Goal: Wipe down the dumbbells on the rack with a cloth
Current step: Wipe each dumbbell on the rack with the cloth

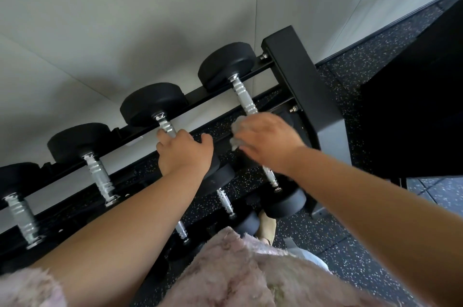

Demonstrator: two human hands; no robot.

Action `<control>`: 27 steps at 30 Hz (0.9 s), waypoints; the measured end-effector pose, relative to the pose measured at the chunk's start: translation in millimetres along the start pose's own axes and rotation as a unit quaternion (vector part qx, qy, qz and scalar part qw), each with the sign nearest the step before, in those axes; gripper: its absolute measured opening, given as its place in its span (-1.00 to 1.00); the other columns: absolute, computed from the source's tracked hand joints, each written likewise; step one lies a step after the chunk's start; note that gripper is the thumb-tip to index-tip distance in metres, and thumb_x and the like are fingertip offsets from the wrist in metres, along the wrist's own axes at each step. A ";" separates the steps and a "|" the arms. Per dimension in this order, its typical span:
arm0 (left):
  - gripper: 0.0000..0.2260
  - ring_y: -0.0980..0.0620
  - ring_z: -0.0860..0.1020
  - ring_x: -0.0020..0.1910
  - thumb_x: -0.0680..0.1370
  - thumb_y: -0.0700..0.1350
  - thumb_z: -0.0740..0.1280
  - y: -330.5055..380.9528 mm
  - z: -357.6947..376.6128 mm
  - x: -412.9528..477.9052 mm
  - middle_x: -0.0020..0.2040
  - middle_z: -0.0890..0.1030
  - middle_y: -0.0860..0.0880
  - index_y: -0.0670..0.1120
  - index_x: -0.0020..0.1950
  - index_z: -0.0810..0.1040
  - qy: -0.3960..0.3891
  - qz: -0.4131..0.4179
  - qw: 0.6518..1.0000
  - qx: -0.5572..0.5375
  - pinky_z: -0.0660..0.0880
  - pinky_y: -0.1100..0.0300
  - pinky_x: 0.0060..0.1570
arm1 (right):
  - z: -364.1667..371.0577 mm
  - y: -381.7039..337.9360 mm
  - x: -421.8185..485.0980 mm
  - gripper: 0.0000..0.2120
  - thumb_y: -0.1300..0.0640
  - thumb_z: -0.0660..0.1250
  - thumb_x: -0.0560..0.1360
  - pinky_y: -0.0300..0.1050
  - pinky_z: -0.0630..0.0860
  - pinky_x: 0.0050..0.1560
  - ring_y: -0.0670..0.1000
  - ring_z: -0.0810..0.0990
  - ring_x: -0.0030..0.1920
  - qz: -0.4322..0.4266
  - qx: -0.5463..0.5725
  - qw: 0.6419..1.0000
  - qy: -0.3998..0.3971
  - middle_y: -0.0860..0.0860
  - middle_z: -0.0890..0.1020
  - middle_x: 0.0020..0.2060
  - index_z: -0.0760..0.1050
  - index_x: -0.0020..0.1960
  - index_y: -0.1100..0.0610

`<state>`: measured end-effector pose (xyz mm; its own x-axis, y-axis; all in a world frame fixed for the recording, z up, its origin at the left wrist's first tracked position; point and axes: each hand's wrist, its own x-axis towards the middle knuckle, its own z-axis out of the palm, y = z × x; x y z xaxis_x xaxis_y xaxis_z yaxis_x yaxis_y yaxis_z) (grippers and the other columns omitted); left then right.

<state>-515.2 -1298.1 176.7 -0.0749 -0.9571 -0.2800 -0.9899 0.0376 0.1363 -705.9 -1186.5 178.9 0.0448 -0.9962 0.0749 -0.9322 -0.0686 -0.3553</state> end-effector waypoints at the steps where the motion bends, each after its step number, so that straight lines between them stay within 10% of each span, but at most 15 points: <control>1: -0.53 -0.18 0.42 0.25 0.54 0.30 0.18 -0.4 -0.2 -0.5 0.54 0.24 -0.19 -0.02 0.16 0.59 -0.001 0.001 1.000 -0.002 0.48 -0.01 0.00 | -6.1 9.2 -2.8 -0.75 -0.08 0.27 0.62 0.12 0.51 0.30 0.02 0.56 0.18 0.037 0.019 0.999 0.014 -0.08 0.63 0.08 0.57 0.23 -0.02; 6: -0.48 -0.22 0.41 0.33 0.54 0.30 0.17 -1.9 2.3 0.5 0.55 0.25 -0.23 -0.06 0.21 0.60 0.008 0.001 1.000 -0.017 0.50 -0.06 0.08 | -7.5 -2.1 -4.3 -0.76 -0.02 0.26 0.66 0.02 0.43 0.40 0.02 0.46 0.27 0.263 0.102 0.952 0.115 -0.04 0.55 0.13 0.52 0.26 0.05; 10: -0.49 -0.20 0.47 0.22 0.53 0.31 0.15 -3.3 -0.2 -1.9 0.47 0.35 -0.21 -0.06 0.15 0.61 0.021 0.007 0.998 -0.051 0.43 -0.01 0.00 | 29.7 -51.4 4.4 -0.75 -0.02 0.27 0.64 0.14 -0.02 0.63 0.08 0.32 0.53 0.183 0.009 0.979 0.090 -0.05 0.61 0.27 0.57 0.26 0.00; 15: -0.69 -0.10 0.53 0.18 0.57 0.24 0.19 -8.0 -8.5 -11.9 0.23 0.50 -0.01 0.05 0.07 0.54 0.044 0.062 0.991 -0.110 0.37 0.06 -0.12 | 62.0 -61.3 -39.6 -0.82 0.16 0.52 0.45 0.04 0.19 0.58 0.11 0.63 0.21 0.041 -0.026 0.998 -0.045 -0.02 0.69 -0.05 0.65 0.02 -0.04; 22: -0.80 0.03 0.54 -0.08 0.59 0.18 0.27 -29.4 -8.6 -29.9 -0.03 0.55 0.17 0.09 0.05 0.57 0.030 0.246 0.964 -0.092 0.42 0.11 -0.15 | 28.4 -34.1 -135.5 -0.76 -0.03 0.23 0.68 0.01 0.53 0.12 0.12 0.55 0.16 0.368 0.088 0.926 -0.016 0.02 0.63 0.10 0.54 0.28 0.01; 27: -0.64 -0.10 0.47 0.36 0.52 0.15 0.28 -73.0 12.0 -61.4 0.35 0.54 0.02 0.04 0.25 0.56 0.060 0.371 0.927 0.001 0.35 -0.10 0.41 | 19.3 -40.9 -172.7 -0.77 -0.06 0.20 0.69 -0.13 0.41 -0.21 0.03 0.56 -0.19 0.484 0.169 0.858 0.041 -0.01 0.64 -0.13 0.52 0.22 0.02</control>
<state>-439.8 -1238.7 172.6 -0.7209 -0.6931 -0.0027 -0.6720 0.6980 0.2472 -668.5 -1012.7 162.5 -0.7295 -0.5892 -0.3474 -0.3605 0.7628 -0.5368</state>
